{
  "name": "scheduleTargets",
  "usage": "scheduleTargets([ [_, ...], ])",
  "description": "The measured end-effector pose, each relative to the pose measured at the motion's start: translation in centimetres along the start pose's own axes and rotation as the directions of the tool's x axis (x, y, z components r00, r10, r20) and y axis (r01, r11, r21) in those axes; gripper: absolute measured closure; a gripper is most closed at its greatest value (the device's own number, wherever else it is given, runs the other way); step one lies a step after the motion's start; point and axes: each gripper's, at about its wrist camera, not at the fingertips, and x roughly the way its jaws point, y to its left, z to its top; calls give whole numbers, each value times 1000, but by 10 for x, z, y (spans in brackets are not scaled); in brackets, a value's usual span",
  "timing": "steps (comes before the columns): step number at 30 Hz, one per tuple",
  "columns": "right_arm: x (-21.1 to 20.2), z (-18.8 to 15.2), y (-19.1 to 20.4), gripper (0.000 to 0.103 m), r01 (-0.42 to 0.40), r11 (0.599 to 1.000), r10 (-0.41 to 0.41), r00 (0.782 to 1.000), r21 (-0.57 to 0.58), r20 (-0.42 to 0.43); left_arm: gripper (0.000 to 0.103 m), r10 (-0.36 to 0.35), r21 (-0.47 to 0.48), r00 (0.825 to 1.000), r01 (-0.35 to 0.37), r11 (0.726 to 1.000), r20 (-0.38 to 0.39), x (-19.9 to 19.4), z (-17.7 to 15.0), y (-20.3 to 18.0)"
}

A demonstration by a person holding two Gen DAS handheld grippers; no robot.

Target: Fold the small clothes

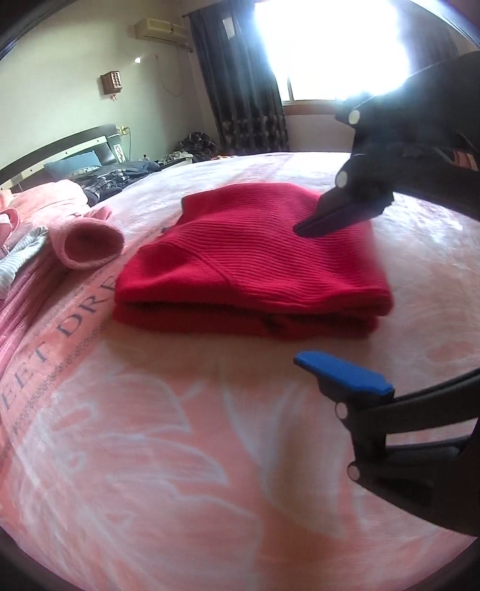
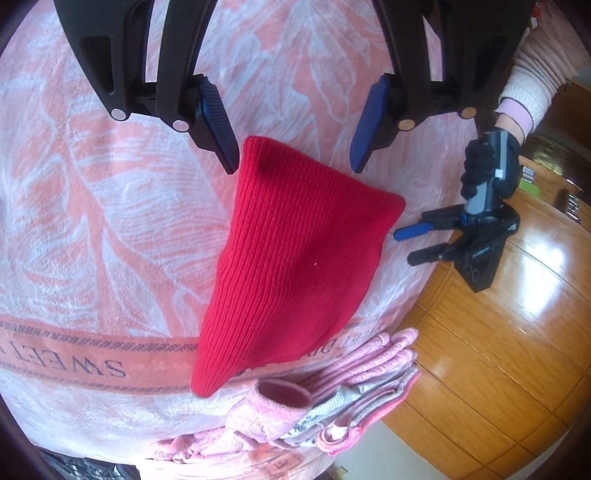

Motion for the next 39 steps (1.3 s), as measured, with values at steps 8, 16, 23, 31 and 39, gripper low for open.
scheduleTargets([
  [8,3,3,-14,40,-4,1000,4,1000,18,-2,45,-36,-12,998,35,999,-51,43,32,11],
  [16,7,25,-42,39,-92,990,90,996,102,29,43,-108,71,987,117,991,-116,79,56,-7],
  [23,52,60,-73,39,-171,961,177,984,217,-6,40,-173,125,970,195,973,-170,103,58,-28],
  [31,64,65,-80,63,-280,919,292,957,279,-2,66,-191,83,971,205,975,-144,107,51,-30],
  [39,-13,53,-68,68,-225,955,231,973,195,-5,67,-205,66,965,218,974,-164,115,13,-81],
])
